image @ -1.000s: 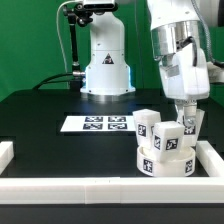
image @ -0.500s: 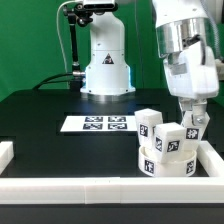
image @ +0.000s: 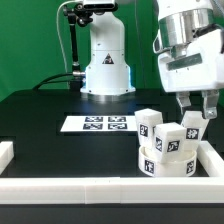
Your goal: Assemble stool
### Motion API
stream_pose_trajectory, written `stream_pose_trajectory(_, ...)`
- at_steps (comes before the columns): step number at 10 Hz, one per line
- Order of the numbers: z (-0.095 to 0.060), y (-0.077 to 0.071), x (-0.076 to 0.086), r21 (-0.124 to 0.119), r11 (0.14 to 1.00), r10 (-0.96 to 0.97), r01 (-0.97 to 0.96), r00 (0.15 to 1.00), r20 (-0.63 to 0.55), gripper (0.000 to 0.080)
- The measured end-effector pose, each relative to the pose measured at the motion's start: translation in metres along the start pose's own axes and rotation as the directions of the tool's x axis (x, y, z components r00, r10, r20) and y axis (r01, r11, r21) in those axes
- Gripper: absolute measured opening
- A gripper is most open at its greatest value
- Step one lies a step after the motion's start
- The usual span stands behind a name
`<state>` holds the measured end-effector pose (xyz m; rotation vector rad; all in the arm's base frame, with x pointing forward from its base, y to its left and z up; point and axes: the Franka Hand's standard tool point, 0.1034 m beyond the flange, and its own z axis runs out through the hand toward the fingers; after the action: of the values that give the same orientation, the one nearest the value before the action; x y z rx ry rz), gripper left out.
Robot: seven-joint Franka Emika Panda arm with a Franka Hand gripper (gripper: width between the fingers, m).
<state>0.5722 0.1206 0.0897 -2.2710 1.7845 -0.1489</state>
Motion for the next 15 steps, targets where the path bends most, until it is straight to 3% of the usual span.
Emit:
stream_pose_trajectory(2,0.0,0.0,0.0,-0.002,0.989,-0.145,0.145,0.989,-0.002,0.0648)
stream_pose_trajectory(3,0.0,-0.001,-0.001,-0.013,0.948,-0.319,0.319,0.948,-0.011,0.0648)
stream_pose_trajectory(6,-0.004,-0.006,-0.001,-0.031,0.751,-0.66,0.659,0.751,-0.025,0.0648)
stream_pose_trajectory(10,-0.01,-0.011,-0.001,-0.037,0.551,-0.834,0.834,0.551,-0.023,0.0648)
stream_pose_trajectory(11,-0.01,-0.01,0.0,-0.045,0.453,-0.892,0.891,0.452,-0.019,0.0648)
stream_pose_trajectory(12,-0.01,-0.01,0.001,-0.047,0.421,-0.907,0.906,0.421,-0.017,0.0648)
stream_pose_trajectory(15,-0.012,-0.013,-0.003,-0.069,0.084,-0.996,0.994,0.084,0.001,0.0648)
